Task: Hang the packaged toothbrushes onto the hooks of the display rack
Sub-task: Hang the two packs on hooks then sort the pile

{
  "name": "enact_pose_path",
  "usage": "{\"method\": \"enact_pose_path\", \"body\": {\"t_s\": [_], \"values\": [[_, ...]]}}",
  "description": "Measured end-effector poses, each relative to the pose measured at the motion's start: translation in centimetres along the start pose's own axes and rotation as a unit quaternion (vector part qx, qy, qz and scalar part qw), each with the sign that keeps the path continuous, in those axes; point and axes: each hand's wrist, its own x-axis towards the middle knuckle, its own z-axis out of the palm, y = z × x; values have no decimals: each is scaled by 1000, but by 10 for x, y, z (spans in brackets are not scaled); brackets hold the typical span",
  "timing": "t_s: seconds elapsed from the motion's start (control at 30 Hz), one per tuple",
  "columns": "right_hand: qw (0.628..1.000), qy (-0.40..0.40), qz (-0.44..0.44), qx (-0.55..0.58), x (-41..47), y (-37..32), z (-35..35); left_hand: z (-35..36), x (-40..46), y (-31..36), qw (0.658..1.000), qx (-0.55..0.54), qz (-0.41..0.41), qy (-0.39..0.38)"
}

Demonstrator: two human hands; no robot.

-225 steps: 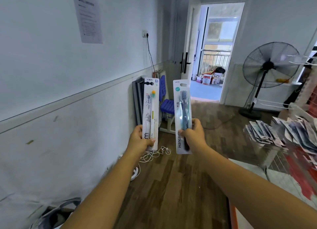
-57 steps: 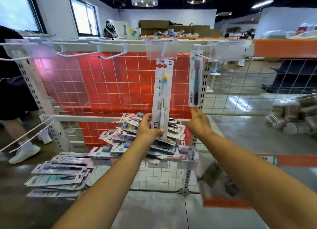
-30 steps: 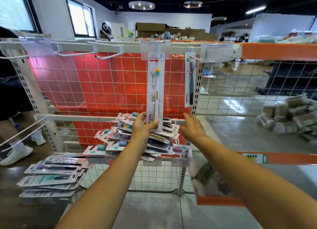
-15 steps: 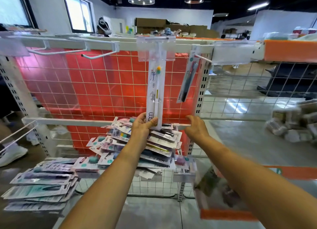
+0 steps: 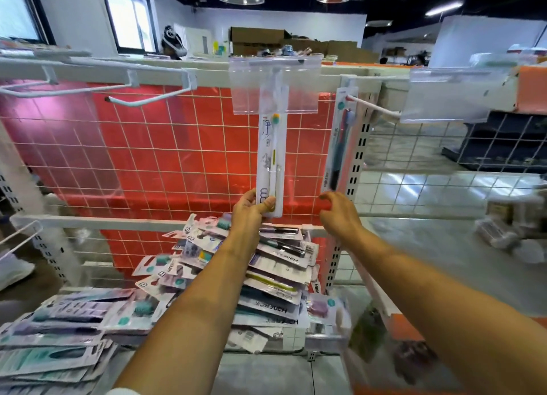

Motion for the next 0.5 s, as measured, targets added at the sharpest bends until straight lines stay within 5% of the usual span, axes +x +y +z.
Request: {"method": "enact_pose_path", "body": {"t_s": [0.5], "values": [[1000,8,20,9,11,7,-5,1,18,6,1000,3,-15,-27]]}}
